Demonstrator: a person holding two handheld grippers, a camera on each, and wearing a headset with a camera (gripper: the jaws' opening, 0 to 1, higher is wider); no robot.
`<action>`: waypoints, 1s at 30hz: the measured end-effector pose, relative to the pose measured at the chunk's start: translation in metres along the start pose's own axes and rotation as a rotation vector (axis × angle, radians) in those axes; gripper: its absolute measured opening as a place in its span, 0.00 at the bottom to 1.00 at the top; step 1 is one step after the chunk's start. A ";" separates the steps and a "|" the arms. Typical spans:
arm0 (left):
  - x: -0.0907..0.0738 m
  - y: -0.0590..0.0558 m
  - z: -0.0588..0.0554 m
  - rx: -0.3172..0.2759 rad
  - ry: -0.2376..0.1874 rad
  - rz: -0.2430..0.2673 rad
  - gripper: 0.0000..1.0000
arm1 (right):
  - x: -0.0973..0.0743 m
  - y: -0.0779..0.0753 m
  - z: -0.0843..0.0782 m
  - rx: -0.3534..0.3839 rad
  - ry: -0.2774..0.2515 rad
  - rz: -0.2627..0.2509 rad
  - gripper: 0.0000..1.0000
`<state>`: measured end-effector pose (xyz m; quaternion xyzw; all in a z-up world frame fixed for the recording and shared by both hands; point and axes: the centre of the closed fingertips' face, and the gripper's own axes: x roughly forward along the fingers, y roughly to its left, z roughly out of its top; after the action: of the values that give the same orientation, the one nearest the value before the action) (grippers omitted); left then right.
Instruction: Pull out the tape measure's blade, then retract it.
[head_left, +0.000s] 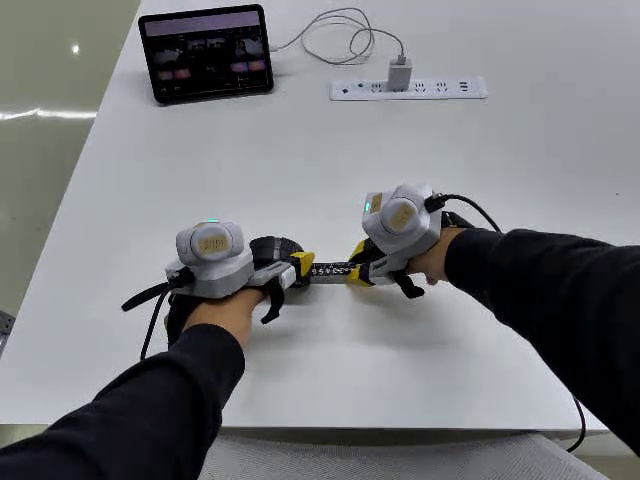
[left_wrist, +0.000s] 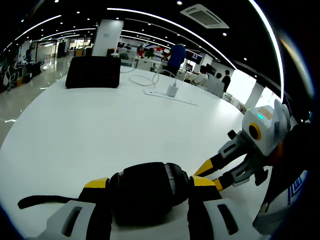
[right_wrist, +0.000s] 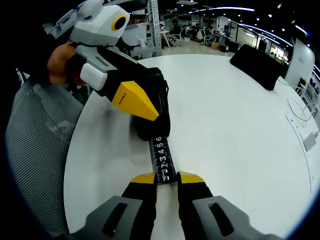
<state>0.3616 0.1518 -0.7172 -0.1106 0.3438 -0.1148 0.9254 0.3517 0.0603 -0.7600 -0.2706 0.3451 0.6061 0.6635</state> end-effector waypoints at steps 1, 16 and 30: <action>0.000 0.000 0.000 0.000 0.000 0.000 0.57 | 0.000 0.000 0.001 0.000 -0.002 0.000 0.11; 0.002 0.002 -0.001 -0.001 0.000 -0.003 0.57 | 0.006 0.002 0.007 -0.006 -0.010 0.004 0.11; 0.002 0.001 0.000 -0.005 0.000 -0.001 0.57 | 0.011 0.003 0.014 -0.009 -0.029 0.008 0.11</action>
<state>0.3629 0.1518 -0.7187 -0.1132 0.3438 -0.1141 0.9252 0.3509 0.0786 -0.7601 -0.2631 0.3338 0.6142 0.6649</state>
